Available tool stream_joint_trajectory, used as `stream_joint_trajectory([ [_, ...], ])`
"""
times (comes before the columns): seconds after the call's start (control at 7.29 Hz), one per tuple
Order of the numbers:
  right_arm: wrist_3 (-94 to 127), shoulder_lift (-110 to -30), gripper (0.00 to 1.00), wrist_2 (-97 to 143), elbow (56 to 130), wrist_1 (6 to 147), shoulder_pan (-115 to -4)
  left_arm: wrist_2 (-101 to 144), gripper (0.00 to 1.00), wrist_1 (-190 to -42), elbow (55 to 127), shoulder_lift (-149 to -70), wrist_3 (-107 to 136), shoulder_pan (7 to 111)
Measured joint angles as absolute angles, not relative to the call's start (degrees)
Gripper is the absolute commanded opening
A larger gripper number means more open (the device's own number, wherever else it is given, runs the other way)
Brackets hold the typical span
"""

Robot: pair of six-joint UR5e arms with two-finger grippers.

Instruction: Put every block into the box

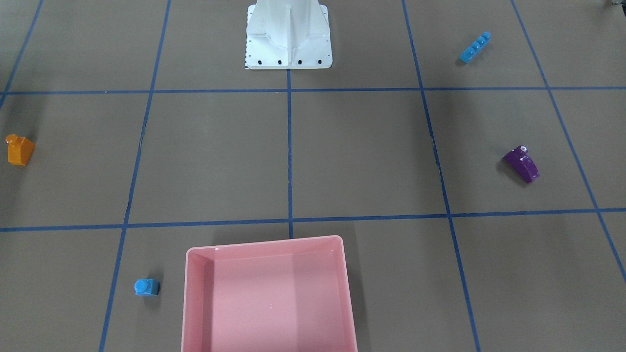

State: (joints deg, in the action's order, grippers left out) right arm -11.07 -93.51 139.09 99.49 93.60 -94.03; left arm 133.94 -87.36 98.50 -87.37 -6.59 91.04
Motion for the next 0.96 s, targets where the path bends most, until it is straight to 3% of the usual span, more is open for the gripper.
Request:
stream_joint_trajectory([
  [0.96, -8.85, -93.33, 1.00, 139.83, 101.36, 93.22, -88.23, 134.04, 1.00, -90.32, 104.13, -87.74, -5.96, 90.24],
])
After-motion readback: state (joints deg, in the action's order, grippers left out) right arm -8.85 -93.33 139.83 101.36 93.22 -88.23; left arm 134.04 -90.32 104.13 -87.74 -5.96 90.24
